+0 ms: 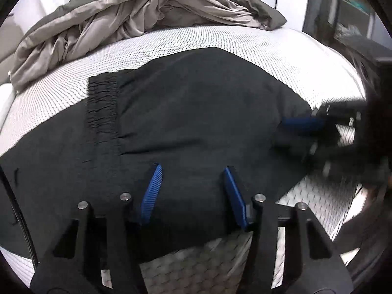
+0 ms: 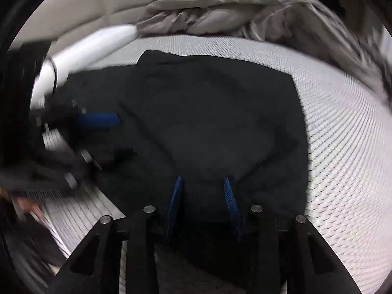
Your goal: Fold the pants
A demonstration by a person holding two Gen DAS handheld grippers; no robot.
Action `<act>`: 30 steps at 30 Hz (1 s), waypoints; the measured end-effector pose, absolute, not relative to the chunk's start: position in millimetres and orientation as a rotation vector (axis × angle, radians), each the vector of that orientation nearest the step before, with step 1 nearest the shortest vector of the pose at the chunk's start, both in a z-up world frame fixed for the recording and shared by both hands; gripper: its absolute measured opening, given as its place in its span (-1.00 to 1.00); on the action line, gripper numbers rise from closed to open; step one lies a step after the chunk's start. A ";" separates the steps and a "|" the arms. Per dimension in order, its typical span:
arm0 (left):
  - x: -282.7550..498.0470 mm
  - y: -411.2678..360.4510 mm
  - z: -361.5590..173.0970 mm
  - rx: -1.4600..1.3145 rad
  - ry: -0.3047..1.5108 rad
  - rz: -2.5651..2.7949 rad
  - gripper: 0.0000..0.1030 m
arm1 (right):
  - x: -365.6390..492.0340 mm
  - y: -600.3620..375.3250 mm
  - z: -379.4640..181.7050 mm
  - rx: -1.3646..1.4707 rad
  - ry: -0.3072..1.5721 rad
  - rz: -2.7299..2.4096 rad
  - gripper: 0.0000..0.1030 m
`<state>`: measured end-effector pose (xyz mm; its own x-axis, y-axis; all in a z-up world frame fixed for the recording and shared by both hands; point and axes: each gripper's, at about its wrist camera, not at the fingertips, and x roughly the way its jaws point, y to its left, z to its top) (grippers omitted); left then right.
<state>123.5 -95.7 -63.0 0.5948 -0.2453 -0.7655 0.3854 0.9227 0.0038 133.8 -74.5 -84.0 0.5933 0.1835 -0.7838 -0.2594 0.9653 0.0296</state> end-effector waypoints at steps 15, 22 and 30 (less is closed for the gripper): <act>148.9 -90.7 -50.2 0.065 0.891 -0.326 -0.03 | 147.6 -95.8 -61.4 0.138 0.854 0.241 -0.24; 142.1 -62.2 -62.4 0.083 0.925 -0.332 -0.04 | 150.5 -119.6 -82.5 -0.021 0.931 0.109 -0.24; 143.3 -66.5 -29.4 0.030 0.812 -0.284 -0.04 | 137.4 -143.1 -51.1 0.138 0.787 0.140 -0.22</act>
